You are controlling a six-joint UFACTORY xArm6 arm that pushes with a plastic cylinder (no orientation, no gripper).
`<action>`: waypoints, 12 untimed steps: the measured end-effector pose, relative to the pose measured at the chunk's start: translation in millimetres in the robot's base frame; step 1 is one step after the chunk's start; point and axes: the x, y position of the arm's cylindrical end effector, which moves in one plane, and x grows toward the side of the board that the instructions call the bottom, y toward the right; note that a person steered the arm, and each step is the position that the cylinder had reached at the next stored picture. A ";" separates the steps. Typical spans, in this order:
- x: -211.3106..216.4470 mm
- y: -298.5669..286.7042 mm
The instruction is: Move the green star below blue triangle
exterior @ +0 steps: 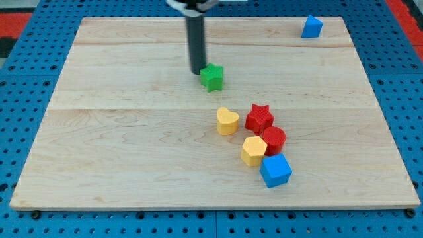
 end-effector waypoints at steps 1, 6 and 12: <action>18.6 -8.9; 43.5 73.6; 10.2 174.8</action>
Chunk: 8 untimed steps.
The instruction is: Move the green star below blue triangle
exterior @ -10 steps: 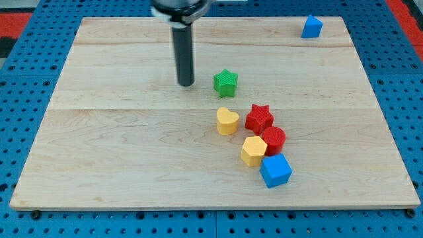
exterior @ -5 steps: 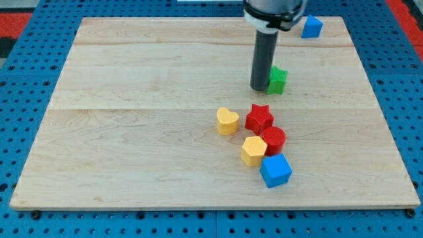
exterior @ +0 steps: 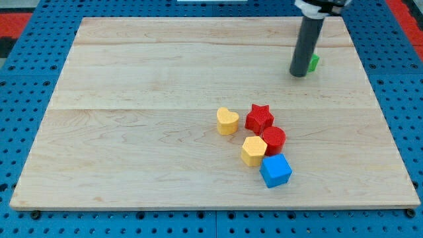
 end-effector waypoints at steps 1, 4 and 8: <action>2.1 19.1; -44.4 26.3; -53.1 26.2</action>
